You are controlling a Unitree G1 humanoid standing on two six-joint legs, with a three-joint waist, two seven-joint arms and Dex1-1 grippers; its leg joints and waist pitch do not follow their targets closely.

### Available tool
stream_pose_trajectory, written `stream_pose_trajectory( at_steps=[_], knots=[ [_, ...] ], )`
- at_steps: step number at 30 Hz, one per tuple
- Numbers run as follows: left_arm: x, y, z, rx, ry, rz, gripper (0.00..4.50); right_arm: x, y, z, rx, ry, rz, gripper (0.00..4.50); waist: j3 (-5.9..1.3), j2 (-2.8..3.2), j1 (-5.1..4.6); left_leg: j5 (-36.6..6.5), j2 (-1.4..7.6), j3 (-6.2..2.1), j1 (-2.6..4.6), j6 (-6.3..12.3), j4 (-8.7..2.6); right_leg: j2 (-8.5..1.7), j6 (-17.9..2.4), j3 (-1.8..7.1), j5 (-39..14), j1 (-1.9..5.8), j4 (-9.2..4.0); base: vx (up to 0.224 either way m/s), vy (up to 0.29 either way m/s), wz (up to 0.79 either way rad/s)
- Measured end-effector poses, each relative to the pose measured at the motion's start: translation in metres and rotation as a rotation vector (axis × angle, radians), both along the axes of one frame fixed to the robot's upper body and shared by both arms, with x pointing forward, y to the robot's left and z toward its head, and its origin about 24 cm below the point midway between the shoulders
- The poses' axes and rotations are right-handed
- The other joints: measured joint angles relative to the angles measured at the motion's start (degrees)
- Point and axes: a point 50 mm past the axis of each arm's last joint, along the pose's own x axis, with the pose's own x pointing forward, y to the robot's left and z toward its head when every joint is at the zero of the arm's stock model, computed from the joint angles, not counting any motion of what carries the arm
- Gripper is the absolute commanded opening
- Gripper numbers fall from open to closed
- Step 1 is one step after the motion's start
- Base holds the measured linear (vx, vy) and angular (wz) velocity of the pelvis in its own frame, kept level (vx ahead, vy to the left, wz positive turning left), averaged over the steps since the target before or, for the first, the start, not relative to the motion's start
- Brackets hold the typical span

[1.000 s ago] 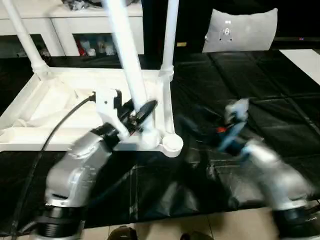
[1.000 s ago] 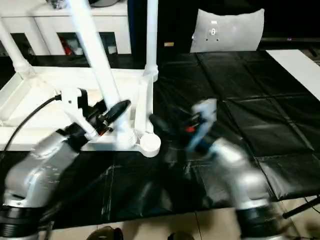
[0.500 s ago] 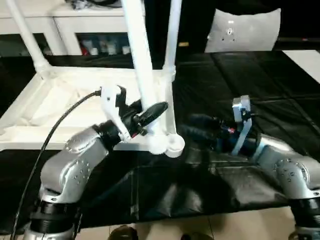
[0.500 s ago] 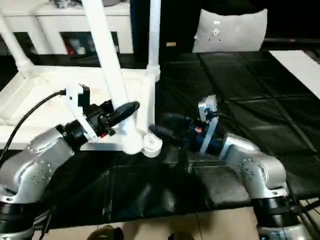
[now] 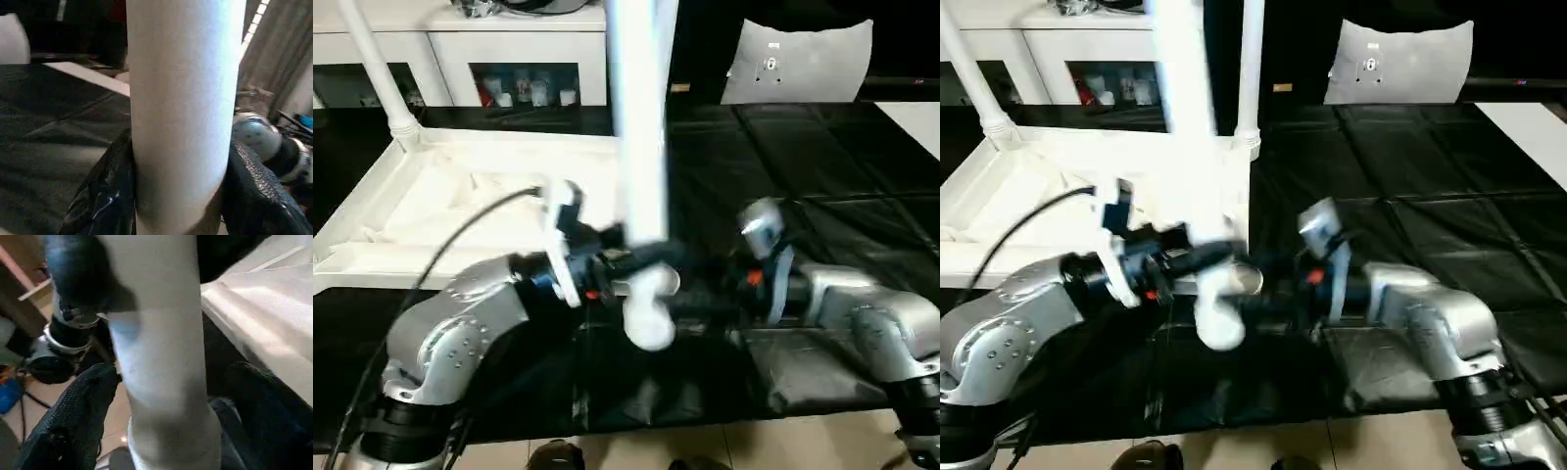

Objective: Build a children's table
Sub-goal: Pick table leg

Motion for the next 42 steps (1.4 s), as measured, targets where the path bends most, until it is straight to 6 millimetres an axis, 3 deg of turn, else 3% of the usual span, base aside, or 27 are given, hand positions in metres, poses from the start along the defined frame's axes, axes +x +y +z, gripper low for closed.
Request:
stream_pose_trajectory(
  at_steps=[16, 27, 28, 31, 42],
  knots=[
    [-0.002, -0.003, -0.001, 0.005, -0.001, -0.03, 1.97, -0.001, 0.006, -0.003, 0.014, 0.033, 0.065, 2.24, 0.0, 0.0, -0.01, 0.0, 0.0, 0.0, 0.0, 0.0, 0.0, 0.0, 0.0, -0.01, 0.0, 0.0, -0.01, 0.0, 0.0, 0.0],
    [-0.002, -0.001, -0.005, 0.015, 0.047, -0.006, 1.97, -0.005, 0.009, -0.009, 0.025, 0.04, 0.05, 2.02, 0.0, 0.0, -0.03, 0.0, 0.0, 0.0, 0.0, 0.0, -0.01, 0.0, 0.0, 0.0, 0.0, 0.0, -0.03, 0.0, 0.0, 0.0],
    [-0.001, -0.001, -0.005, 0.011, 0.047, 0.001, 2.53, -0.004, 0.009, -0.009, 0.027, 0.032, 0.041, 2.01, 0.0, 0.0, -0.04, 0.0, 0.0, 0.0, 0.0, 0.0, -0.01, 0.0, 0.0, -0.01, 0.0, 0.0, -0.03, 0.0, 0.0, 0.0],
    [0.0, 0.002, -0.006, 0.017, 0.028, 0.042, 2.67, -0.004, 0.012, -0.011, 0.041, 0.001, -0.013, 1.99, 0.0, 0.0, -0.06, 0.0, 0.0, 0.0, 0.0, 0.0, -0.04, 0.0, 0.0, -0.01, 0.0, -0.01, -0.03, 0.0, 0.0, 0.0],
    [-0.001, 0.015, -0.012, 0.039, -0.004, 0.22, 2.84, -0.006, 0.047, -0.023, 0.071, -0.062, -0.2, 1.96, 0.0, -0.03, -0.09, 0.0, 0.0, 0.0, -0.01, 0.0, -0.11, 0.01, 0.1, 0.0, -0.1, -0.02, -0.17, 0.0, 0.0, 0.0]
  ],
)
